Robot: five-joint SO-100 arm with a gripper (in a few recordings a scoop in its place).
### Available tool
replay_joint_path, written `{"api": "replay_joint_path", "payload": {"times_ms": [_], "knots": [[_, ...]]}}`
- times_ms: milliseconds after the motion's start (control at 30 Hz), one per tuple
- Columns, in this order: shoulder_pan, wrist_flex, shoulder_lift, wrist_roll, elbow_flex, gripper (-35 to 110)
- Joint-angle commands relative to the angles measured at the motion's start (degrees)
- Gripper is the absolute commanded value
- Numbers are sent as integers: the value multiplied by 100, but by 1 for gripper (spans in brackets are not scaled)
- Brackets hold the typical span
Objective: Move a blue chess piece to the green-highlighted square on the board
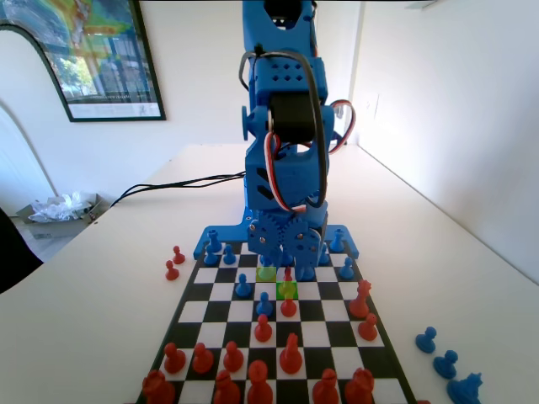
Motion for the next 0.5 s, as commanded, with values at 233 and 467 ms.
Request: {"api": "replay_joint_path", "payload": {"times_ms": [233, 467], "knots": [[-35, -123, 70, -88, -387, 9], [-26, -193, 62, -132, -369, 5]]}}
